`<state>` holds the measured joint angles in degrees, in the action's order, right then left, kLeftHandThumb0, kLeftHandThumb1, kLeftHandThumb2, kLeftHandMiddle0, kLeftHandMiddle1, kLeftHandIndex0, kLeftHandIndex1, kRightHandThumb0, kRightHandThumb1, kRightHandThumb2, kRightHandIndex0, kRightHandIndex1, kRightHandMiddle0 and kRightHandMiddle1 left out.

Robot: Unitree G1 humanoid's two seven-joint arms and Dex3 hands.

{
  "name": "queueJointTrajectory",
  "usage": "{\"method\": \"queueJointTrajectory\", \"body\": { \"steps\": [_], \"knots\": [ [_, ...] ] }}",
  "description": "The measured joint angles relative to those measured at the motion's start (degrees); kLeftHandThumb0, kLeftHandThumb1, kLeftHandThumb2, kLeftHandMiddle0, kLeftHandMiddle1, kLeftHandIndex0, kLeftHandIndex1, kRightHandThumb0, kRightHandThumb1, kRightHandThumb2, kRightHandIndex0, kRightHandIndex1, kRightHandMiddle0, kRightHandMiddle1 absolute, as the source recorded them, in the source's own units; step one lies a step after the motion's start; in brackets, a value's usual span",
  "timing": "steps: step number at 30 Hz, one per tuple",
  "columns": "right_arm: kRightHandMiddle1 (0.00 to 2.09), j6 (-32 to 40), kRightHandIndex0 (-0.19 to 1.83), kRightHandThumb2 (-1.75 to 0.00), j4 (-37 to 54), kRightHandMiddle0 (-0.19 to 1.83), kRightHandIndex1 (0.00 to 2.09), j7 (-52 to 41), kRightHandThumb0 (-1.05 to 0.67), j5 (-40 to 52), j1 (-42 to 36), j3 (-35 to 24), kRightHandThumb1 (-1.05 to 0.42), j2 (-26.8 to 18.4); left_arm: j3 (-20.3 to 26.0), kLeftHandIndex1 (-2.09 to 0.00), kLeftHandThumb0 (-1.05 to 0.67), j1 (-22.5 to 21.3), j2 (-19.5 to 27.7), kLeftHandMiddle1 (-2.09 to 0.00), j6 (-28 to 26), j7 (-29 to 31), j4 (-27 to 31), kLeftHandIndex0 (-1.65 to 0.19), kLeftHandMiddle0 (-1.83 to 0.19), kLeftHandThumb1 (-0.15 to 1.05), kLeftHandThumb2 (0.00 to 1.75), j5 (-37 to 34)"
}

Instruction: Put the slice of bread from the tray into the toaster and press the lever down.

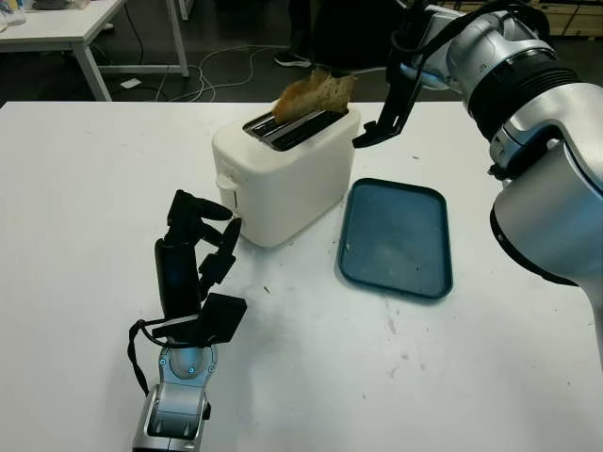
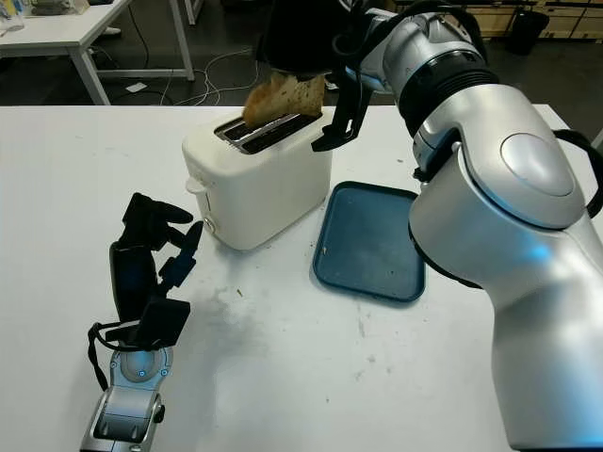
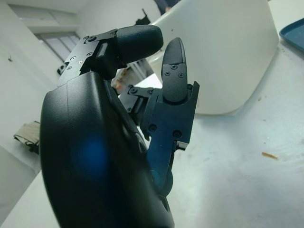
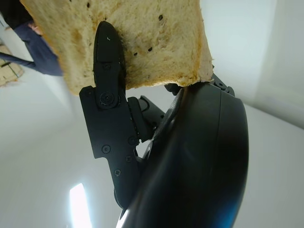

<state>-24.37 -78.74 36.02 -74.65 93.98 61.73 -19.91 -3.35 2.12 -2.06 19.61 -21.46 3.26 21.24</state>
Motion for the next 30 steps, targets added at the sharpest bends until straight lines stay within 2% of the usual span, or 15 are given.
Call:
{"method": "queueJointTrajectory", "body": {
  "steps": [8,23,30],
  "knots": [
    [1.75,-1.18,1.1,-0.42,0.02,0.77,1.75,0.74,-0.55,0.24,-0.13,-0.88,-0.92,0.0,-0.12,-1.69,-0.36,0.0,-0.3,-1.75,-0.23,0.0,0.05,-0.29,-0.64,0.92,0.27,0.0],
    [1.75,-3.3,1.12,-0.42,0.12,0.79,1.75,1.06,-0.55,0.73,-0.12,-2.41,-0.92,-0.15,-0.26,-1.71,-0.35,0.0,-0.35,-1.75,-0.24,-0.41,0.04,-0.28,-0.64,0.92,0.27,0.06],
    [1.75,-3.3,1.11,-0.4,0.16,0.73,1.75,0.89,-0.54,0.71,-0.12,-2.41,-0.92,0.05,-0.52,-1.7,-0.35,0.0,-0.36,-1.75,-0.24,-0.82,0.04,-0.29,-0.64,0.92,0.27,0.05]
  ]
}}
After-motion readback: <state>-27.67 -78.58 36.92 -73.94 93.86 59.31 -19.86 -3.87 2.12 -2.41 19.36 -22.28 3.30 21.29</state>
